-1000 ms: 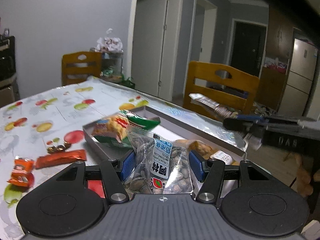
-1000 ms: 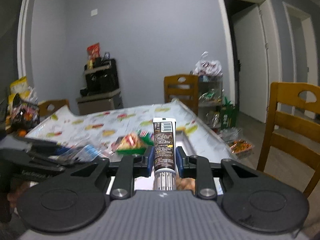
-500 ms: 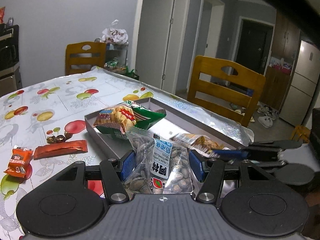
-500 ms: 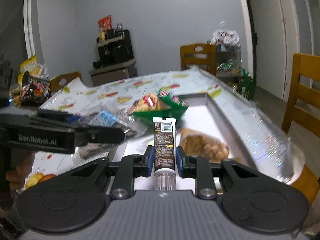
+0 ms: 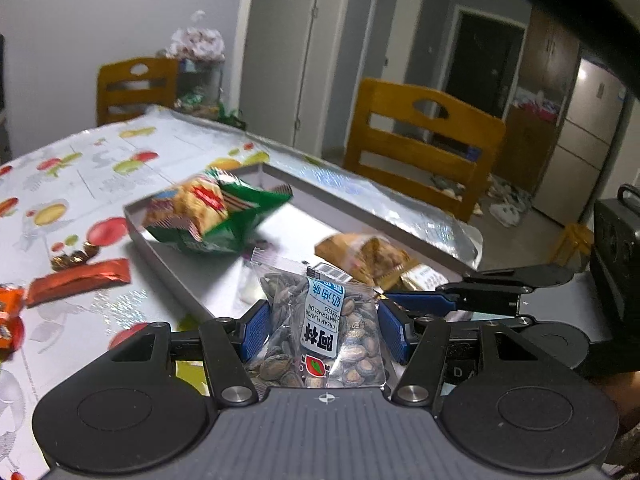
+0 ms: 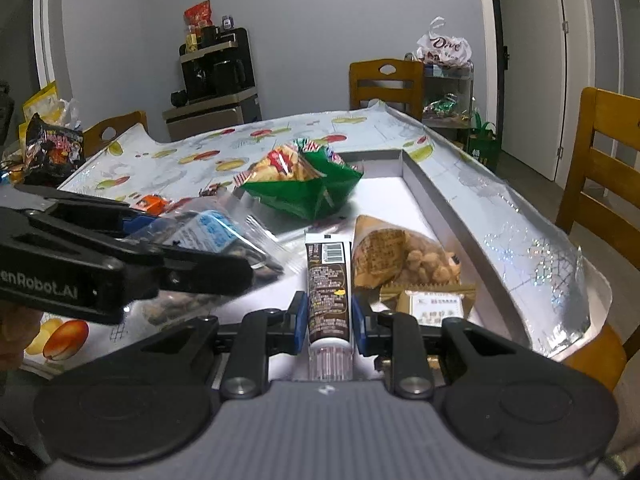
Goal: Organize snacks
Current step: 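Lower seed bag into the box with left tool while right tool lowers brown tube beside it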
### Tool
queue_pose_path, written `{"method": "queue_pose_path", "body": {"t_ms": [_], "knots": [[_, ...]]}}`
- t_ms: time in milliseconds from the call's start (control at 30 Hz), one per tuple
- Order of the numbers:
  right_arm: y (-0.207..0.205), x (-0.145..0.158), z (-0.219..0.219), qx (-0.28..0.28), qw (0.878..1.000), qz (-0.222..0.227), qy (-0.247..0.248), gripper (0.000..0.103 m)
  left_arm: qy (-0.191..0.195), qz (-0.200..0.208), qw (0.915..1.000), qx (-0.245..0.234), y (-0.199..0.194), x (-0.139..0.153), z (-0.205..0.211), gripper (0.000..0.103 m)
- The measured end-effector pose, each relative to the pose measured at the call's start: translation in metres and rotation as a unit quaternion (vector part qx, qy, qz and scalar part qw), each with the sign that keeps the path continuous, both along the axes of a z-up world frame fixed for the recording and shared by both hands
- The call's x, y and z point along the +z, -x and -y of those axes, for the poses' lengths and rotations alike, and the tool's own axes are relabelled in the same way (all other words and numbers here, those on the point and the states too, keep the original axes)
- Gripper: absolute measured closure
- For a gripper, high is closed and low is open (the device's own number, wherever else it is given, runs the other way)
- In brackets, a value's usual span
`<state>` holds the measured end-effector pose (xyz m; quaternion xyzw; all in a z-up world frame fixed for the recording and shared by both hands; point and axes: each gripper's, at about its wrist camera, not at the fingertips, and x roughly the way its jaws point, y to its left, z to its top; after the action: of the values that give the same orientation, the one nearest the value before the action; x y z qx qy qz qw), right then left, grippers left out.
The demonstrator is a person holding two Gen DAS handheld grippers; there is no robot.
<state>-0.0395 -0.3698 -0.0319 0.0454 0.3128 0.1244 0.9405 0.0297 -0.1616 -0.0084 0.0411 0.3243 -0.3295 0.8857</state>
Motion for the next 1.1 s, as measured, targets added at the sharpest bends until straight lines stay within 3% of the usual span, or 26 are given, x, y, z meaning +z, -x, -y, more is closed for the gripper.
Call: {"method": "queue_pose_path", "body": {"t_ms": [467,900,1000,1067,1100], "knots": [[0.005,-0.002,-0.002,0.01,0.999,-0.009,0.031,0.08,0.009,-0.042,0.9991,0.0,-0.011,-0.011,0.005,0.043],[0.009,-0.001,0.003,0.012,0.999,-0.009,0.029,0.079,0.019,-0.045,0.9988,-0.002,-0.015,-0.011,0.002,0.043],[0.01,0.001,0.013,0.012,1.0,-0.015,-0.004,0.074,0.024,-0.049,0.9985,0.0,-0.016,-0.011,-0.001,0.043],[0.012,0.002,0.019,0.007,1.0,-0.013,-0.022,0.062,0.027,-0.052,0.9983,0.001,-0.016,-0.012,-0.002,0.043],[0.015,0.004,0.022,0.004,1.0,-0.008,-0.029,0.06,0.029,-0.053,0.9982,0.001,-0.016,-0.012,-0.002,0.043]]}}
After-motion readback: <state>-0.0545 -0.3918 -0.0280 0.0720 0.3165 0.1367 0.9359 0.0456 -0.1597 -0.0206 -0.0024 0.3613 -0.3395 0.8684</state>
